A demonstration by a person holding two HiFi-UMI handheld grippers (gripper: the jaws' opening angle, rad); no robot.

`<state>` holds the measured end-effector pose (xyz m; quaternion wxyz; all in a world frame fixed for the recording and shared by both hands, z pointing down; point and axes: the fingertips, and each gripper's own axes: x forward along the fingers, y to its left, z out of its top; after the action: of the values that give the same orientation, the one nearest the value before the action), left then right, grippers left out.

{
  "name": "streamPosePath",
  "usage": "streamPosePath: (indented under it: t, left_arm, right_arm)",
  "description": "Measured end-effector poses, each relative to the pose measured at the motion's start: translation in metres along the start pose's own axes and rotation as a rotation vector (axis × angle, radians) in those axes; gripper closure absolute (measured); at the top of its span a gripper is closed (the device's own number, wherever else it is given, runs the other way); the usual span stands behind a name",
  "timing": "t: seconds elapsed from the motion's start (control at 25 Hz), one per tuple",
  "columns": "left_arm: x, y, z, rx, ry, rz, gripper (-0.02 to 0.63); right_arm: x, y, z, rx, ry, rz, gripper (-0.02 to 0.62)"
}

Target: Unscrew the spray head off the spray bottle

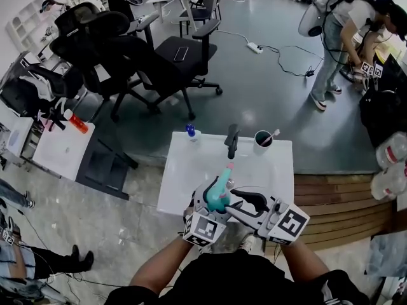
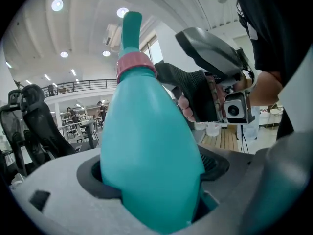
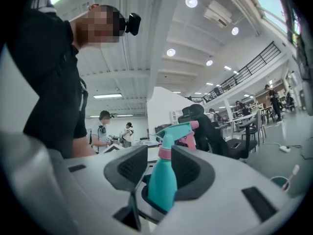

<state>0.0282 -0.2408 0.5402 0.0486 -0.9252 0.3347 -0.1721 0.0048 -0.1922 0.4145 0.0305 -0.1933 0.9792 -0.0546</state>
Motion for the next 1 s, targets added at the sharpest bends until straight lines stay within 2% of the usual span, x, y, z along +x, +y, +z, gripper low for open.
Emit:
streamPosePath:
  t: [0.24, 0.36, 0.44, 0.56, 0.72, 0.88, 1.0]
  left_arm:
    - [0.0, -0.007, 0.002, 0.012, -0.008, -0.006, 0.144]
    - [0.0, -0.013, 0.003, 0.032, -0.01, -0.011, 0.144]
    - [0.0, -0.015, 0.005, 0.034, -0.017, -0.02, 0.144]
    - [-0.003, -0.024, 0.011, 0.031, -0.05, -0.081, 0.144]
    - [-0.011, -0.042, 0.026, 0.064, -0.12, -0.209, 0.144]
    - [-0.026, -0.07, 0.04, 0.119, -0.175, -0.4, 0.144]
    - [-0.037, -0.088, 0.047, 0.13, -0.195, -0.531, 0.144]
  right_arm:
    - [0.016, -0.01, -0.007, 0.015, -0.023, -0.15, 0.426]
    - [0.018, -0.01, -0.01, 0.009, -0.013, -0.172, 0.436]
    - [0.016, -0.009, -0.009, -0.012, -0.009, -0.158, 0.454]
    - [0.013, -0.003, -0.005, -0.038, -0.006, -0.099, 0.457]
    - [0.008, 0.016, 0.007, -0.038, -0.01, 0.023, 0.459]
    - [-0.006, 0.035, 0.015, -0.073, -0.008, 0.183, 0.459]
    - [-0.015, 0.047, 0.017, -0.079, -0.003, 0.283, 0.459]
